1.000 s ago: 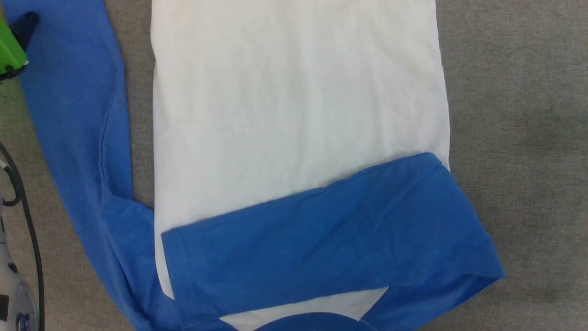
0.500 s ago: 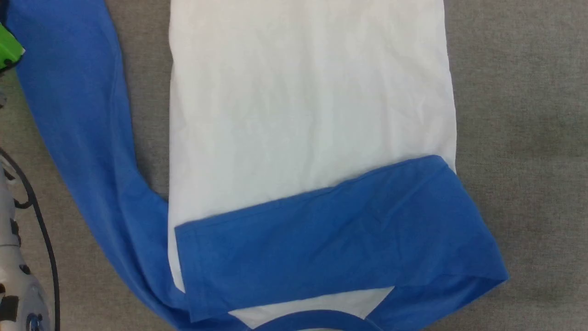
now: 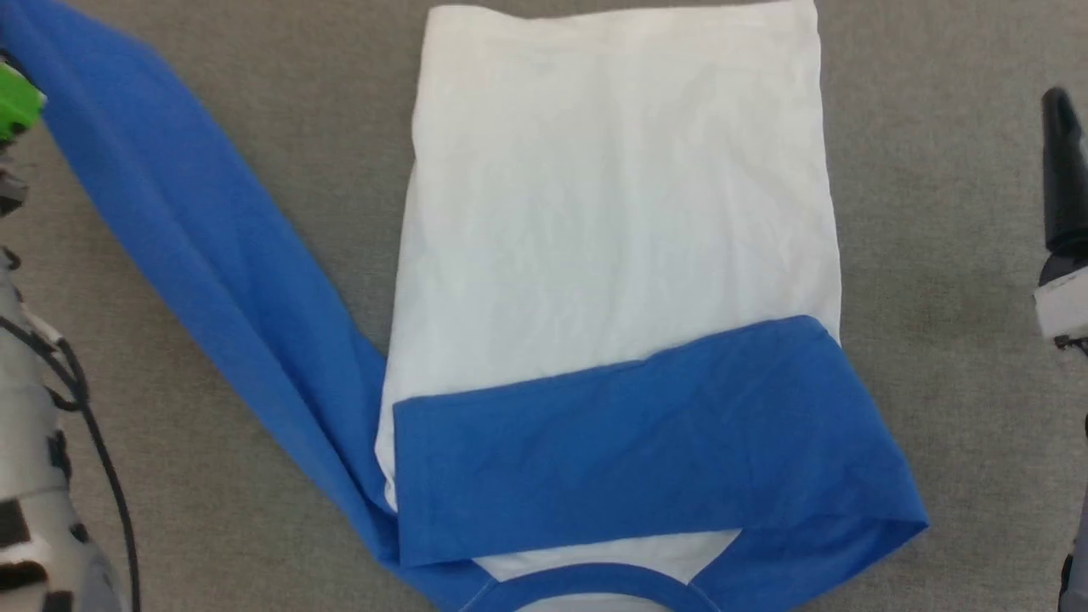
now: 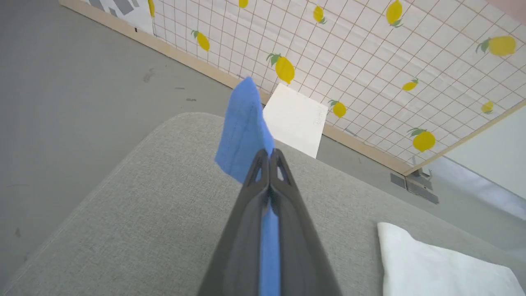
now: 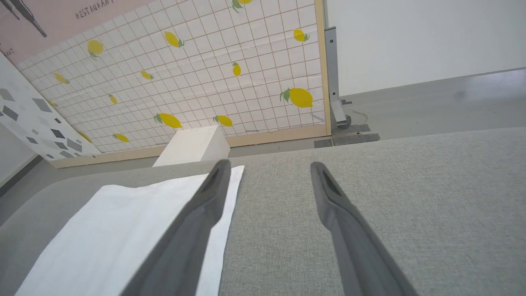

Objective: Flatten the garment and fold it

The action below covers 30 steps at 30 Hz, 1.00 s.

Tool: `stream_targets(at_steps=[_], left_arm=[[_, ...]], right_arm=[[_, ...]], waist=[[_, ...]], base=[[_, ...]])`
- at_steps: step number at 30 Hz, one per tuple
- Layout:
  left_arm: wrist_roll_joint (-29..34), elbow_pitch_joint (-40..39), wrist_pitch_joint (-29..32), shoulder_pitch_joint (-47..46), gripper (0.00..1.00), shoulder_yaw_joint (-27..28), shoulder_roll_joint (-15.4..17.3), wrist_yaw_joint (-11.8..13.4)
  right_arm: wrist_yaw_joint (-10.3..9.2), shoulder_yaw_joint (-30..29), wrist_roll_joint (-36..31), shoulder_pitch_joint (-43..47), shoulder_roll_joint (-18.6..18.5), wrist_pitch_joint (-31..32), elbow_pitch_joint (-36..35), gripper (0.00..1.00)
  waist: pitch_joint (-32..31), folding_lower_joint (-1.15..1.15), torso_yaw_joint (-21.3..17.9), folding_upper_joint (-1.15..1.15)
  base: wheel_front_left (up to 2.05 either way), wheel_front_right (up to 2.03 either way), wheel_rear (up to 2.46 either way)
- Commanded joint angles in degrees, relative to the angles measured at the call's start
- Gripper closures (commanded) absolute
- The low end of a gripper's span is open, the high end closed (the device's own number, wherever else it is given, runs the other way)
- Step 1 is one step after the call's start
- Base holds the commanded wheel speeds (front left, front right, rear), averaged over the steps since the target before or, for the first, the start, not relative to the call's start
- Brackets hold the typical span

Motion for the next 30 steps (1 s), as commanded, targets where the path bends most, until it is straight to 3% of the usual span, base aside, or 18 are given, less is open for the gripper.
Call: stream_targets(at_steps=[1, 9, 14, 18, 24, 30], left_arm=[[-0.27, -2.45, 0.43, 1.67, 1.0, -1.23, -1.23, -0.89], [-3.11, -17.44, 5.87, 7.49, 1.0, -12.32, -11.55, -2.93], [-5.52, -20.01, 6.96, 11.82, 1.0, -22.7, -17.2, -3.39], [-9.18, -19.01, 6.61, 15.81, 1.0, -33.67, -18.06, -2.78], [-16.32, -14.41, 1.91, 18.43, 1.0, -50.68, -18.11, 0.65], [-18.72, -6.27, -1.54, 17.5, 1.0, -64.97, -18.12, 2.51]], right_arm=[[-0.08, 0.12, -0.4, 1.03, 0.25, -0.43, 0.73, 0.0], [-0.08, 0.03, -0.85, 3.53, 1.3, -0.44, 2.98, 0.0], [-0.08, 0.2, -0.73, 4.78, 1.9, -0.42, 3.87, 0.0], [-0.08, 0.51, -0.6, 5.34, 2.4, -0.45, 4.09, 0.0], [-0.08, 0.47, -0.54, 5.64, 2.87, -0.37, 4.11, 0.0], [-0.08, -0.14, -0.62, 6.23, 3.02, -0.39, 3.88, 0.0]], waist=[[-6.61, 0.0, 2.49, 0.0], [-13.33, 0.0, 4.33, 0.0], [-16.35, 0.0, 3.97, 0.0], [-17.62, 0.0, 2.27, 0.0], [-17.44, 0.0, -1.09, 0.0], [-17.06, 0.0, -3.46, 0.0]], base=[[0.0, 0.0, 0.0], [0.0, 0.0, 0.0], [0.0, 0.0, 0.0], [0.0, 0.0, 0.0], [0.0, 0.0, 0.0], [0.0, 0.0, 0.0]])
